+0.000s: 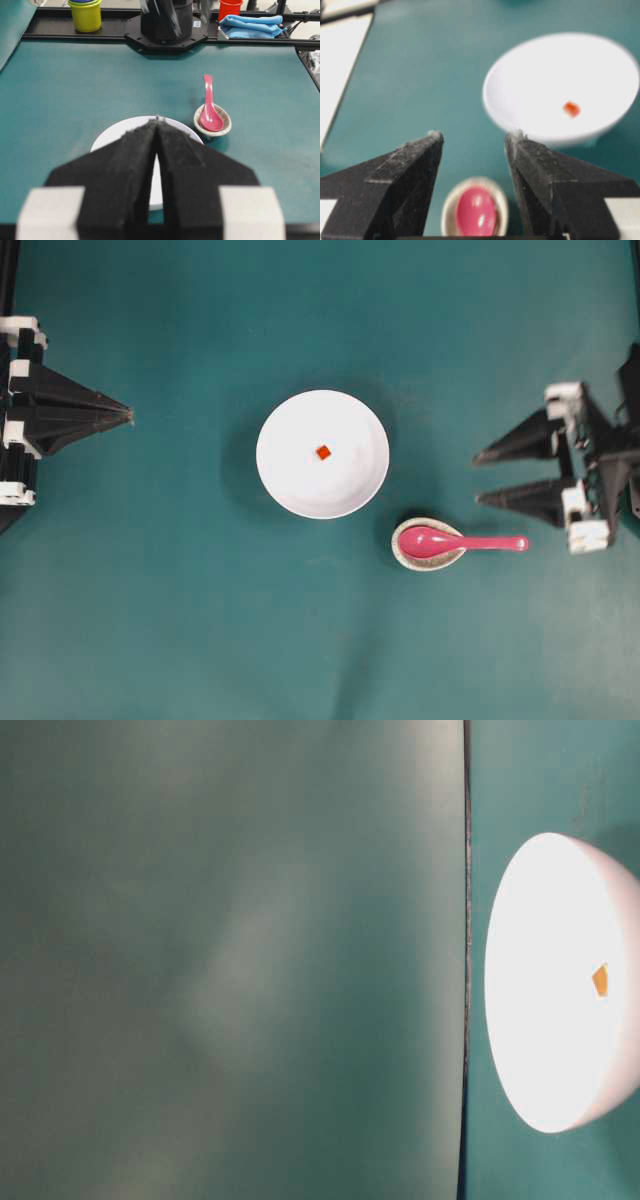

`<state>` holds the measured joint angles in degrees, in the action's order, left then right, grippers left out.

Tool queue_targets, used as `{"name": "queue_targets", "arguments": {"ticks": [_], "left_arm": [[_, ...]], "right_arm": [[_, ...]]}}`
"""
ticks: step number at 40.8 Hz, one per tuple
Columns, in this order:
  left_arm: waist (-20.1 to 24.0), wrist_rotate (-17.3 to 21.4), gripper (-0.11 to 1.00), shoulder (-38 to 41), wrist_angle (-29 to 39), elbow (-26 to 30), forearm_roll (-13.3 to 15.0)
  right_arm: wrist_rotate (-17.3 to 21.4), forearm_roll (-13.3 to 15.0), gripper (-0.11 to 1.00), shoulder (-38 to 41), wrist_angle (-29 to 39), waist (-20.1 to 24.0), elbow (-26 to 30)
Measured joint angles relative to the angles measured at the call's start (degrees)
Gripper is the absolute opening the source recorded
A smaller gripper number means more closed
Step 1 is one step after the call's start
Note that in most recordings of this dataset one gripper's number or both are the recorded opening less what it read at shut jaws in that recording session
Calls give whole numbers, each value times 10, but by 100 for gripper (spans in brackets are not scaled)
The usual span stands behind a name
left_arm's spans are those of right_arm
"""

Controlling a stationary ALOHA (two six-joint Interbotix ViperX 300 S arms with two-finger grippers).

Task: Grip the spoon and scoop the red block from the bowl with right arm.
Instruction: 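Move the right gripper toward the pink spoon handle, then lower the right gripper around the pink spoon handle and close it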

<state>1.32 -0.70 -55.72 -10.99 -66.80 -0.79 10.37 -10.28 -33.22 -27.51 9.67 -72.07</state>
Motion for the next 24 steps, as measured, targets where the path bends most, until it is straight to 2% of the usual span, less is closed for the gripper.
{"name": "queue_targets", "arguments": {"ticks": [7, 11, 17, 21, 24], "left_arm": [[1, 0, 0, 0, 0, 0, -1], [0, 0, 0, -1, 0, -1, -1], [1, 0, 0, -1, 4, 0, -1], [0, -1, 0, -1, 4, 0, -1], [0, -1, 0, -1, 4, 0, 0]], "right_arm": [[-1, -86, 58, 86, -156, 80, -52], [-1, -160, 58, 142, -243, 149, -76], [-3, -255, 58, 218, -316, 237, -83], [-3, -288, 58, 261, -332, 274, -83], [-4, -297, 58, 283, -338, 284, -83]]}}
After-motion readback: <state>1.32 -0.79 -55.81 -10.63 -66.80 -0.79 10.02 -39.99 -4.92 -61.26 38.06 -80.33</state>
